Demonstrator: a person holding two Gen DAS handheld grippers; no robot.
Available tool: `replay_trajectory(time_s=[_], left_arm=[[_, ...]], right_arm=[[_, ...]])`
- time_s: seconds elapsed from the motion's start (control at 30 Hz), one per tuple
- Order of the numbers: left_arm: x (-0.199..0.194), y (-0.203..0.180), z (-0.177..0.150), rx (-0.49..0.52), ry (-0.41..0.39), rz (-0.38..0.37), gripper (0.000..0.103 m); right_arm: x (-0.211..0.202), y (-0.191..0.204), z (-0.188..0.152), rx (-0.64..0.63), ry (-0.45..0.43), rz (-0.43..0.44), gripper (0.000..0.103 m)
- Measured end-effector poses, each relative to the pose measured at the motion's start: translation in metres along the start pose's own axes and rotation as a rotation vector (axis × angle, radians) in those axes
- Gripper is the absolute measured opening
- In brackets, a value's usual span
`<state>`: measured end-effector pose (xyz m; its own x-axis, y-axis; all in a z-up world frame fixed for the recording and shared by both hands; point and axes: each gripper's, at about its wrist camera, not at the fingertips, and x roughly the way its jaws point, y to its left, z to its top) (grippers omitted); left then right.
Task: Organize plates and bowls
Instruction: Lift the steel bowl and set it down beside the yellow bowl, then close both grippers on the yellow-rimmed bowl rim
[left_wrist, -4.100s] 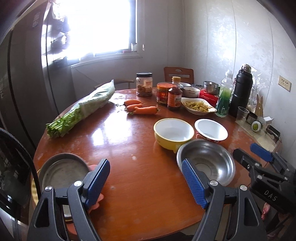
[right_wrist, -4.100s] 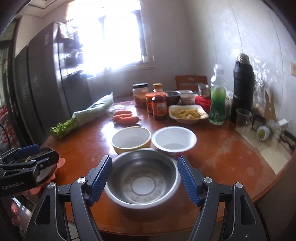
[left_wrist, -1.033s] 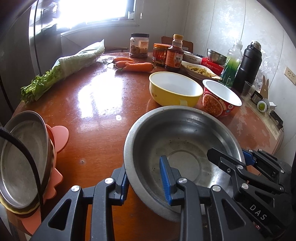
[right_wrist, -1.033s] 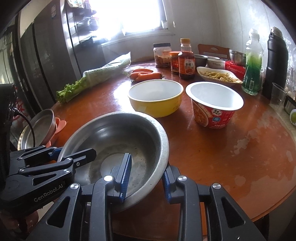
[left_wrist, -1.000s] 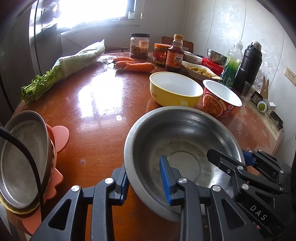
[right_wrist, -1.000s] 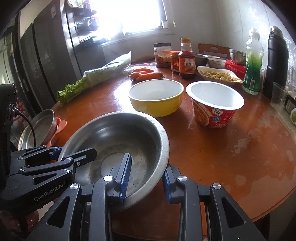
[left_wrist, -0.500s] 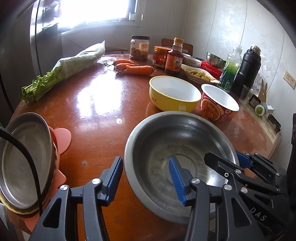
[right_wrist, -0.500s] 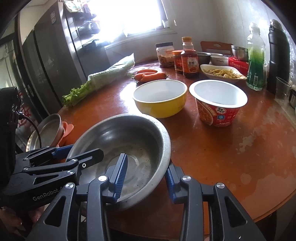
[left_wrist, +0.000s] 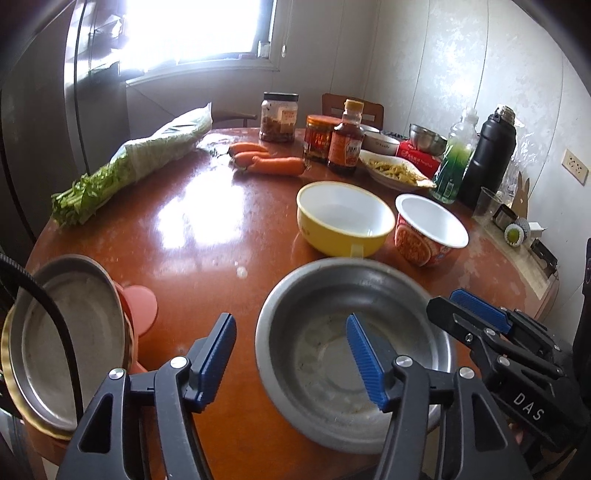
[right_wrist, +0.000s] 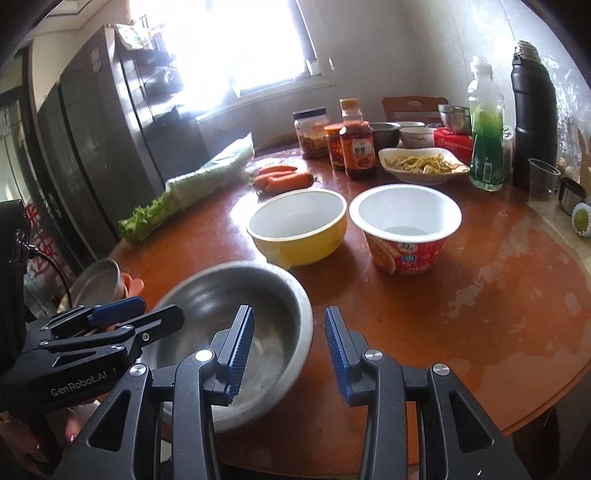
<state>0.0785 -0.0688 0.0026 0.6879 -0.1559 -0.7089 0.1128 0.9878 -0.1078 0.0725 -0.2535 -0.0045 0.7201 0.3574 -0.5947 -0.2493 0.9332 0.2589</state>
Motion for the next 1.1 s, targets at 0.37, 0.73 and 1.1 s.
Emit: replay_trajectory(time_s=[0.37,0.73,1.1], left_arm=[[0.023,0.003,0.045,-0.035,0.006,0.024,0.062],[0.073,0.002,0.086,-0.045,0.057,0.047,0.062],[0.111,0.003,0.103,-0.082,0.117,0.039,0.061]], right_arm=[[0.033,-0.008,0.036,0.049,0.044,0.033,0.041],[0.073,-0.023,0.066,0.103,0.100,0.028,0.041],[0.105,-0.031,0.080,0.064,0.130,-0.039,0.041]])
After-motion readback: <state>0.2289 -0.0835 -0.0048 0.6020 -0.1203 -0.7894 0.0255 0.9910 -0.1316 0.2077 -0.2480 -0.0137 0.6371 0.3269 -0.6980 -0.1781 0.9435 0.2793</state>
